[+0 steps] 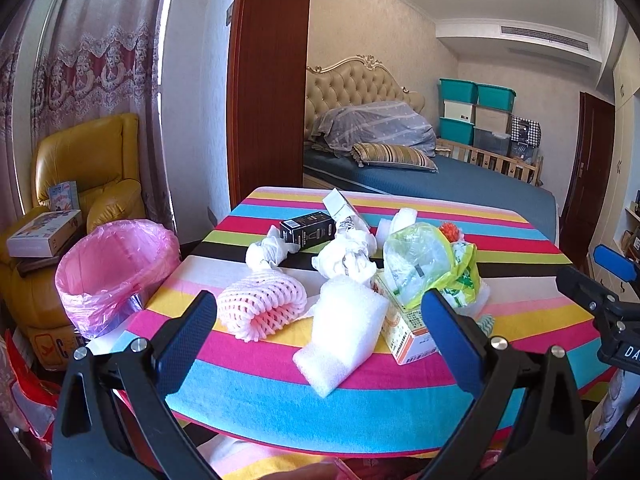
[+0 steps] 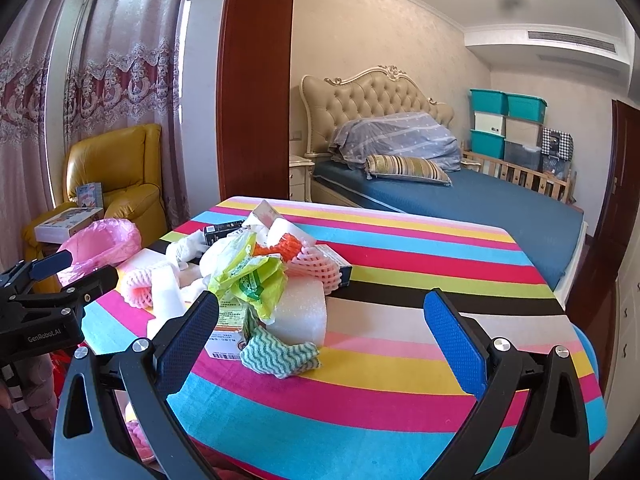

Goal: Collect trash

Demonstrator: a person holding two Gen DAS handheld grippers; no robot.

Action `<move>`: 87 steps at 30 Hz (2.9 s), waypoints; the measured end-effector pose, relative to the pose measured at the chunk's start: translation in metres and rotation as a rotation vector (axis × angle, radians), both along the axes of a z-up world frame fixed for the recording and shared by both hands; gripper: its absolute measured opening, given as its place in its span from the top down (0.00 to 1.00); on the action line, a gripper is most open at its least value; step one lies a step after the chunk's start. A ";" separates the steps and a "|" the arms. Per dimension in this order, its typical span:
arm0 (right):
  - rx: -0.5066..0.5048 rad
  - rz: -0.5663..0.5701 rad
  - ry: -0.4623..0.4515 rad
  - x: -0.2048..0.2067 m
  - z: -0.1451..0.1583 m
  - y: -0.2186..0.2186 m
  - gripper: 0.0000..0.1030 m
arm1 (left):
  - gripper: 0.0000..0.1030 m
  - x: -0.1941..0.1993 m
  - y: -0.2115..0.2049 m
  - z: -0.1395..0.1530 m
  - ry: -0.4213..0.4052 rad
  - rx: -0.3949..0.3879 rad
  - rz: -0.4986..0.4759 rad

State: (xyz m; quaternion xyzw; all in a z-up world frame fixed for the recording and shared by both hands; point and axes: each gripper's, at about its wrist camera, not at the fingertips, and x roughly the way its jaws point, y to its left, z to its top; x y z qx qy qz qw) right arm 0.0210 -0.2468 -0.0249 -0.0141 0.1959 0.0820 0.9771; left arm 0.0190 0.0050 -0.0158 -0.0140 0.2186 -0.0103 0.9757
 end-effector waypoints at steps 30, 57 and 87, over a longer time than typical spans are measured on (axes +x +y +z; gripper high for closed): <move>0.027 -0.017 0.043 0.010 -0.009 -0.008 0.06 | 0.04 0.009 -0.001 -0.008 0.060 0.000 0.008; 0.036 -0.026 0.052 0.011 -0.013 -0.012 0.06 | 0.04 0.010 -0.003 -0.011 0.078 0.008 0.012; 0.073 0.174 0.090 0.069 -0.009 0.038 0.07 | 0.04 0.017 0.084 -0.032 0.115 -0.110 0.136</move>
